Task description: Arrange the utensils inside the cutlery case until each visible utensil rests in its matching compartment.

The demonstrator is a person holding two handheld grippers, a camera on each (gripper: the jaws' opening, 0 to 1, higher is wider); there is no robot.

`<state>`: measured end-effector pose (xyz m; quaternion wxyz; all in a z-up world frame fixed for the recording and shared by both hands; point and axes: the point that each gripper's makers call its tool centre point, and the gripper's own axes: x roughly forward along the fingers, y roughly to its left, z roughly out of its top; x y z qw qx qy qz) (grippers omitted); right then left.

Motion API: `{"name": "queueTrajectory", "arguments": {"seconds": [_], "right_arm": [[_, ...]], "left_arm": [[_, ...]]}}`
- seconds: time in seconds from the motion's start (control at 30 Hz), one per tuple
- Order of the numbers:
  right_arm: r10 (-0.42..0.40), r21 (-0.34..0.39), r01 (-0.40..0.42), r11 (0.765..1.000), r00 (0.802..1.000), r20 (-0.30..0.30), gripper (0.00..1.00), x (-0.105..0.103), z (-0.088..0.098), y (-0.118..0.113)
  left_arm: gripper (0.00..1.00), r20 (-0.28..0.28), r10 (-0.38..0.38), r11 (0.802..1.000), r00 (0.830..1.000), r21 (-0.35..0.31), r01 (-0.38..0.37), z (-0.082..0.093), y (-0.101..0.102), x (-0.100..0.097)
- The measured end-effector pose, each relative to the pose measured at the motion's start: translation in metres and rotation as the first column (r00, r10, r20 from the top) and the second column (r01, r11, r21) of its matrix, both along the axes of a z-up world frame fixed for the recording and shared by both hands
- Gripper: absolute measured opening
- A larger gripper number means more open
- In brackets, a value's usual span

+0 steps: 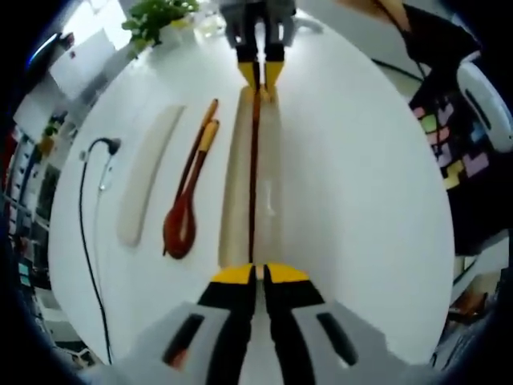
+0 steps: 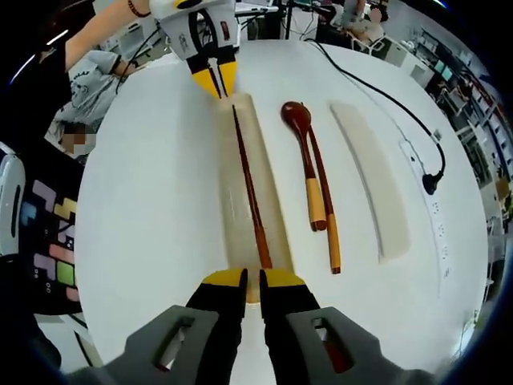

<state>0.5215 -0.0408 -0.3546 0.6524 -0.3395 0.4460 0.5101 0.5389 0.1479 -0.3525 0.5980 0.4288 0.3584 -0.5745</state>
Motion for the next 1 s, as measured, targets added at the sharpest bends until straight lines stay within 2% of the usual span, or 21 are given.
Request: {"name": "queueTrajectory", "arguments": {"seconds": [0.33,0.77,1.0], "right_arm": [[-0.016,0.026,0.015,1.000,0.999,0.033,0.07,0.012,0.013,-0.003],[-0.044,0.032,0.042,0.999,0.997,0.060,0.12,0.028,0.014,-0.008],[-0.050,0.022,0.049,0.999,0.996,0.070,0.13,0.039,0.013,-0.009]], "left_arm": [[0.04,0.025,0.012,1.000,1.000,-0.028,-0.011,0.006,-0.004,0.007],[0.06,0.100,0.030,0.998,0.994,-0.053,-0.025,0.017,-0.010,0.035],[0.16,0.153,0.039,0.999,0.988,-0.043,-0.033,0.016,-0.005,0.058]]}}
